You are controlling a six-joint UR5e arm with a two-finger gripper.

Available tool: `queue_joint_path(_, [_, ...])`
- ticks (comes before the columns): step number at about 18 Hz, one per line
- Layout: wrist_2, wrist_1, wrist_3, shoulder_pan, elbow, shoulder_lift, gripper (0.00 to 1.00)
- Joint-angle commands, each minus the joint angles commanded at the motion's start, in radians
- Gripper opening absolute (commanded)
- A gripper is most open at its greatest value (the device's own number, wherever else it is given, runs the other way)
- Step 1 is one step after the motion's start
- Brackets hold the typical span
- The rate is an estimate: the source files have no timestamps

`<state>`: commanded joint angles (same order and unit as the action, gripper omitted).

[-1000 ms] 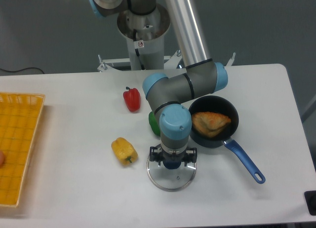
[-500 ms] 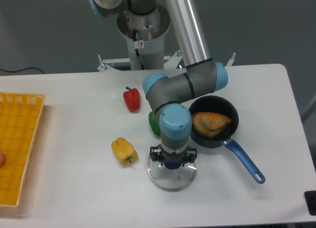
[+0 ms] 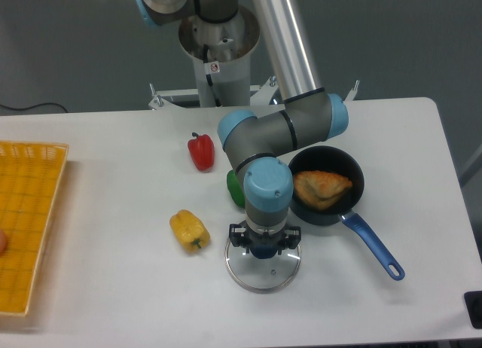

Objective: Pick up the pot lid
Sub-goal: 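Close the gripper on the blue knob of the glass lid, then lift the glass lid and carry it toward the black saucepan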

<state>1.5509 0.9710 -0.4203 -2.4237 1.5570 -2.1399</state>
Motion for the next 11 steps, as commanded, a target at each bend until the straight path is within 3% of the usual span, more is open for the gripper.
queue_joint_path(7, [0.005, 0.005, -0.025, 0.006, -0.017, 0.008, 0.55])
queue_joint_path(11, [0.000, 0.077, -0.026, 0.006, -0.041, 0.031, 0.55])
